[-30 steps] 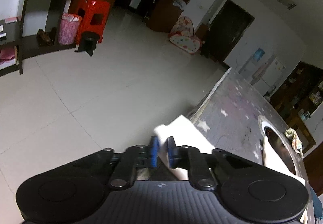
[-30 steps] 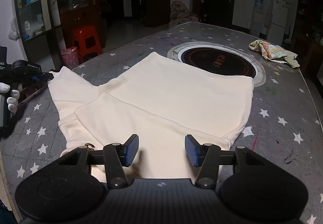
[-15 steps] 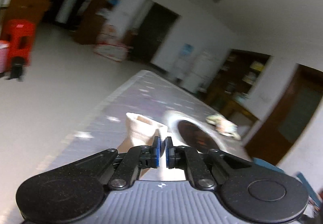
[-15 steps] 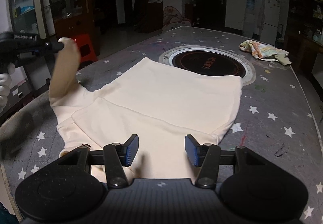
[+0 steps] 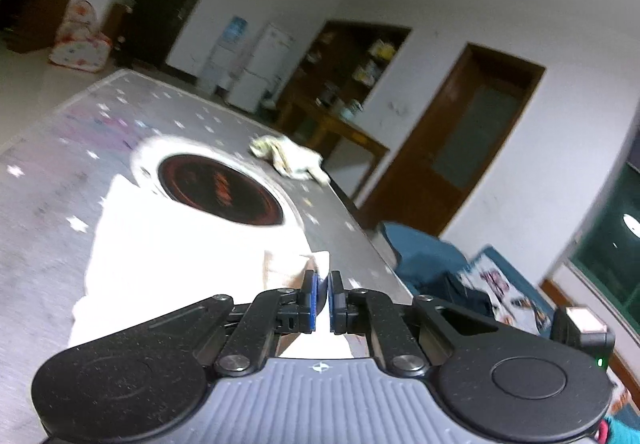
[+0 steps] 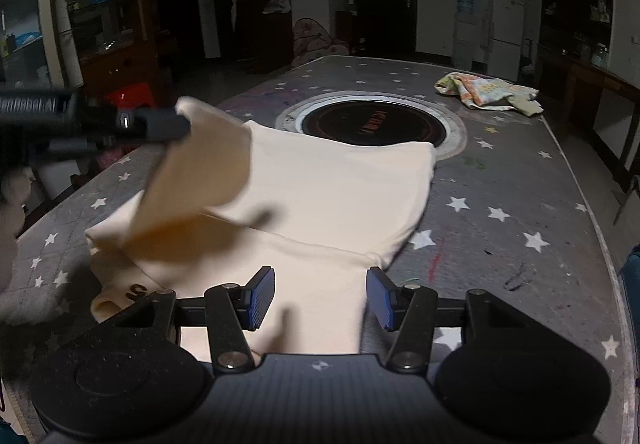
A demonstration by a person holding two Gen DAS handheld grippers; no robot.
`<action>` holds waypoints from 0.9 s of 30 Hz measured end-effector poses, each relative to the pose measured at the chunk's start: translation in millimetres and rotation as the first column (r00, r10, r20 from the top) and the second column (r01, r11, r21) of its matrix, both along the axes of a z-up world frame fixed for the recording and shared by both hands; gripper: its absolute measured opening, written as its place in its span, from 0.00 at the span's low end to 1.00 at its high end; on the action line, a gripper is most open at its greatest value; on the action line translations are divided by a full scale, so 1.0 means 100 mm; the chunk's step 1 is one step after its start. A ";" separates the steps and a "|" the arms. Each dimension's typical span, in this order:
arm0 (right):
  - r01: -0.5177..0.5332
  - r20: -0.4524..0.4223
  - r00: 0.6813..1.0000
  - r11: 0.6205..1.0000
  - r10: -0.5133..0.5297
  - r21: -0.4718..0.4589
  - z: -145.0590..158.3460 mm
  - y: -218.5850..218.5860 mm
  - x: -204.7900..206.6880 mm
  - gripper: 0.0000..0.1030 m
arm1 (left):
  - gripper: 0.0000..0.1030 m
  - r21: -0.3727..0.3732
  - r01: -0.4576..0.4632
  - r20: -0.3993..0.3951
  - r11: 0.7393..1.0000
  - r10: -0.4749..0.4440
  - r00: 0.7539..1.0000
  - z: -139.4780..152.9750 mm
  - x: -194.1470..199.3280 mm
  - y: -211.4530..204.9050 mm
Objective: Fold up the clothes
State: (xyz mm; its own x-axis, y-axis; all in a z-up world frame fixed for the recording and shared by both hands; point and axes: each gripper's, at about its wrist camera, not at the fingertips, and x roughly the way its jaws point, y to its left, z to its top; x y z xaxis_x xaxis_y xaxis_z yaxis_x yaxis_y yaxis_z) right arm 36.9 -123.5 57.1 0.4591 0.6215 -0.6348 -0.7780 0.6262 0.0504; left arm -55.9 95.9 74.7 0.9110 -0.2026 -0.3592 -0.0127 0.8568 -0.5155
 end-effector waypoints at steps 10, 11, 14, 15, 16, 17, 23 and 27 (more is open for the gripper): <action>0.034 0.012 0.999 0.999 -0.034 -0.001 0.04 -0.03 0.08 0.50 | 0.35 0.036 0.133 -0.076 0.990 -0.130 0.989 -0.22 0.01 -0.24; 0.033 0.013 0.999 0.999 -0.033 0.000 0.05 -0.02 0.08 0.50 | 0.36 0.050 0.125 -0.072 0.991 -0.121 0.990 -0.21 -0.03 -0.20; 0.013 0.011 1.000 1.000 -0.013 0.003 0.06 0.05 0.08 0.50 | 0.36 0.080 0.084 -0.072 0.993 -0.079 0.994 -0.22 -0.12 -0.04; 0.005 0.009 1.000 1.000 -0.005 0.003 0.06 0.08 0.07 0.50 | 0.36 0.080 0.058 -0.079 0.995 -0.052 0.995 -0.24 -0.14 0.04; -0.012 0.006 1.000 1.000 0.012 0.002 0.05 0.14 0.06 0.49 | 0.36 0.080 0.032 -0.087 0.996 -0.025 0.996 -0.25 -0.17 0.12; -0.025 0.006 1.000 1.000 0.025 0.001 0.04 0.18 0.04 0.49 | 0.36 0.080 0.005 -0.101 0.997 0.004 0.995 -0.28 -0.18 0.21; -0.128 -0.010 0.992 0.992 0.128 0.007 -0.05 0.51 -0.08 0.49 | 0.34 0.080 -0.104 -0.196 0.991 0.118 0.974 -0.47 -0.29 0.59; -0.165 -0.055 0.985 0.986 0.165 0.005 -0.15 0.67 -0.08 0.48 | 0.32 0.086 -0.160 -0.244 0.983 0.177 0.954 -0.54 -0.39 0.78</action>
State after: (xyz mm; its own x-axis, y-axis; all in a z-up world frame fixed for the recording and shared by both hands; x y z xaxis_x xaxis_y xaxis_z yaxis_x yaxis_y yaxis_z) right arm 28.8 -56.7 41.8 0.3143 0.6860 -0.6562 -0.8668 0.4893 0.0964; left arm -94.5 174.2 20.5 0.8095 -0.0227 -0.5866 -0.2808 0.8626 -0.4209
